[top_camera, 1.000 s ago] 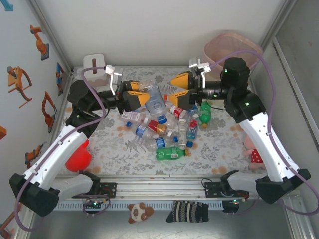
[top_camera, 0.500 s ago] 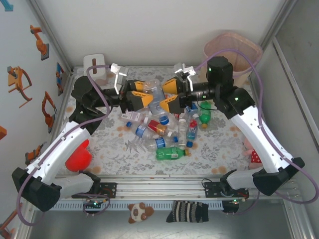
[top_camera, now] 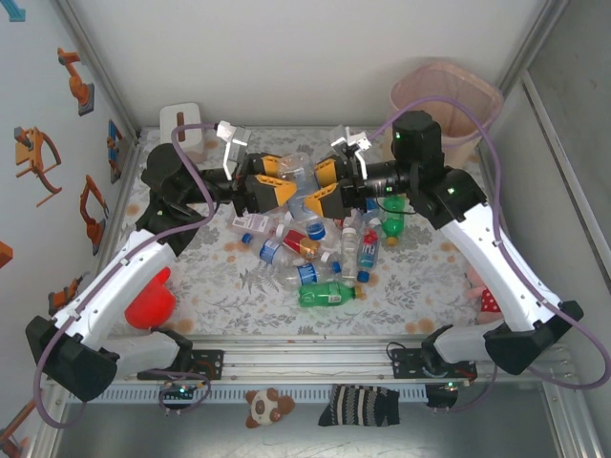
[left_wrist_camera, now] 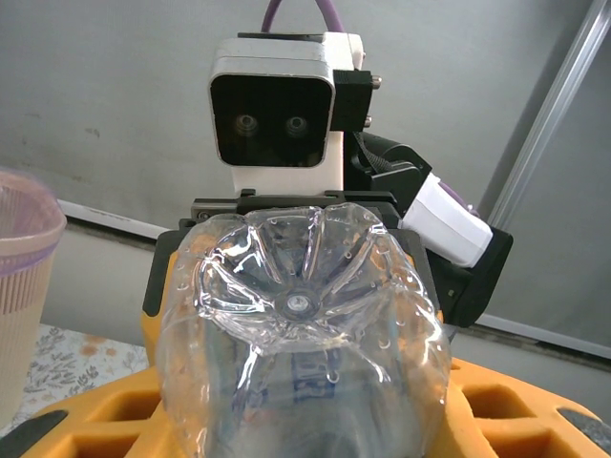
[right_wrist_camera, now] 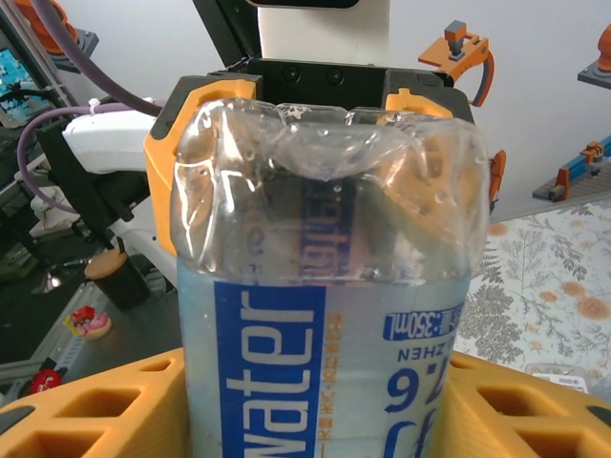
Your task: Put the plastic bottles in the bin
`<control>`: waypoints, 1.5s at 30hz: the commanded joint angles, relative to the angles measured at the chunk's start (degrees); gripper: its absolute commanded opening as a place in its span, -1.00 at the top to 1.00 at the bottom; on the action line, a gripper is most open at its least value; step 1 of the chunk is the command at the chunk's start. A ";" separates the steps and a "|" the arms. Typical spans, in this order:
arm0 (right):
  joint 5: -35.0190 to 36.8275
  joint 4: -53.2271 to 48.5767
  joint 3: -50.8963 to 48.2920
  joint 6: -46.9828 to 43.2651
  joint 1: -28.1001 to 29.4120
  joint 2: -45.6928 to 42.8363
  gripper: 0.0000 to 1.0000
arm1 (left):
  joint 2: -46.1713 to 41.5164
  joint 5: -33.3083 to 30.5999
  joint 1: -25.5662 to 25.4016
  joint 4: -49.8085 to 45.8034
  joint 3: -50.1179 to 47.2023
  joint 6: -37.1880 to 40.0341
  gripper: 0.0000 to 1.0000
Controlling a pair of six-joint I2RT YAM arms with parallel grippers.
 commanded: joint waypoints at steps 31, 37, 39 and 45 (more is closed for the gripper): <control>38.70 -13.17 15.61 -9.28 -17.50 5.27 0.14 | -11.16 -20.94 0.09 -17.30 -4.36 16.80 -0.46; 48.81 -12.80 23.91 -14.44 -24.14 12.32 0.16 | -11.18 -21.01 0.17 -17.46 -4.80 16.81 -0.46; 53.45 -12.60 26.95 -17.59 -25.21 15.52 0.16 | -11.20 -21.05 0.17 -17.47 -4.96 16.87 -0.47; 63.37 -12.47 36.74 -27.64 -27.59 26.03 0.15 | -10.88 -21.20 0.44 -17.93 -5.24 17.37 -0.47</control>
